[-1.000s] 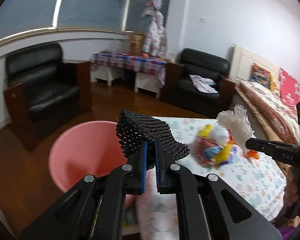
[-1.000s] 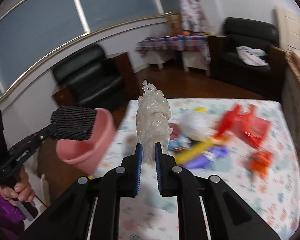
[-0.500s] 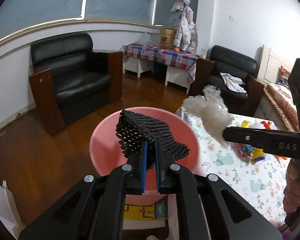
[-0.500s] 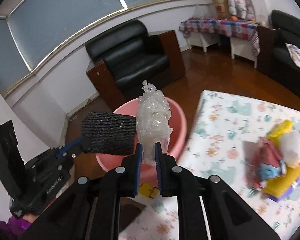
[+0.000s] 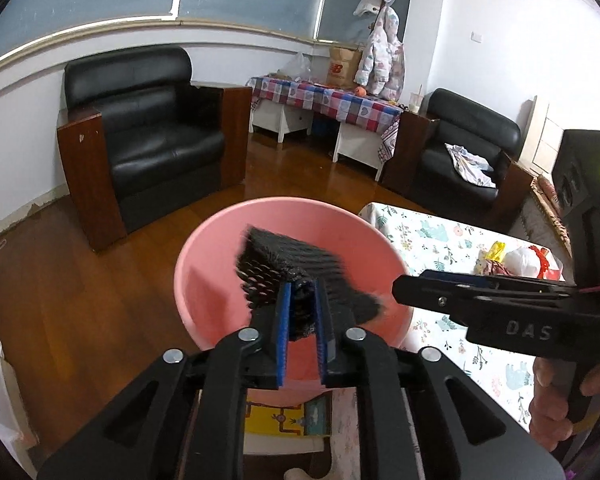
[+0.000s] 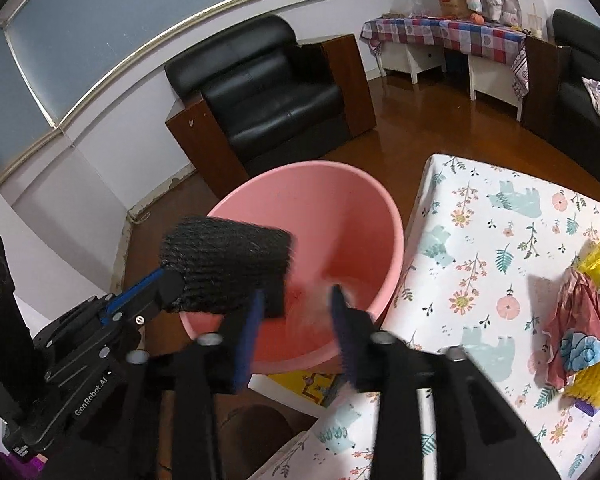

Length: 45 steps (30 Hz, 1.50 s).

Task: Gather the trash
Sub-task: 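Drop the black pad into the pink bin while the right gripper releases the bubble wrap, then move both open grippers back toward the trash pile on the table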

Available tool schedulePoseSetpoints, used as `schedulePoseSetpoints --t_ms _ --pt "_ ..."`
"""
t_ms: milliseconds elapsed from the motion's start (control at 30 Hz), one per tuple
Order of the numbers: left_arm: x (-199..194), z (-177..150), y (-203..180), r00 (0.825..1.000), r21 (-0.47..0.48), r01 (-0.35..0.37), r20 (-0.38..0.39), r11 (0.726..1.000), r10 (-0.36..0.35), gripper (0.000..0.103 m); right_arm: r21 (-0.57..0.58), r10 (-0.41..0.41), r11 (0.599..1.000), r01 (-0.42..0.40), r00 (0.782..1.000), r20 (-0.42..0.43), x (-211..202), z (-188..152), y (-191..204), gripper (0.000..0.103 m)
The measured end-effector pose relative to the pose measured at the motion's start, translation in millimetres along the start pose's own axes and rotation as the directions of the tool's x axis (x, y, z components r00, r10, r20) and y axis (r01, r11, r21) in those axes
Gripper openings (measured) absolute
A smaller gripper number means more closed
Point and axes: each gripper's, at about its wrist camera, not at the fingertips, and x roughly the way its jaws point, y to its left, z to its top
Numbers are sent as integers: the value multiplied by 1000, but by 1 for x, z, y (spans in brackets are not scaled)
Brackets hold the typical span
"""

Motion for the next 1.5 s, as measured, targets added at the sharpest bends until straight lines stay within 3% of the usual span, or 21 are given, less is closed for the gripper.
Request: schedulePoseSetpoints --t_ms 367,633,833,1000,1267,1500 --pt "-2 3 -2 999 -29 33 -2 999 -33 15 9 -17 1000 16 998 53 -31 -13 -22 44" --pt "-6 3 -21 998 1 58 3 998 -58 15 39 -40 999 37 994 100 -66 -35 -41 45" --pt "-10 -5 -51 993 17 122 -3 992 -122 15 41 -110 994 105 984 140 -95 -59 -52 45" --pt "-9 -20 -93 983 78 180 -37 981 -177 15 70 -185 982 175 967 176 -125 -79 -71 45" --pt "-5 -34 -143 968 98 245 -73 964 -239 15 145 -295 952 271 936 191 -162 -114 -101 45" --pt "-1 -44 -172 962 152 264 -108 953 -249 15 214 -315 938 274 930 190 -179 -132 -119 52"
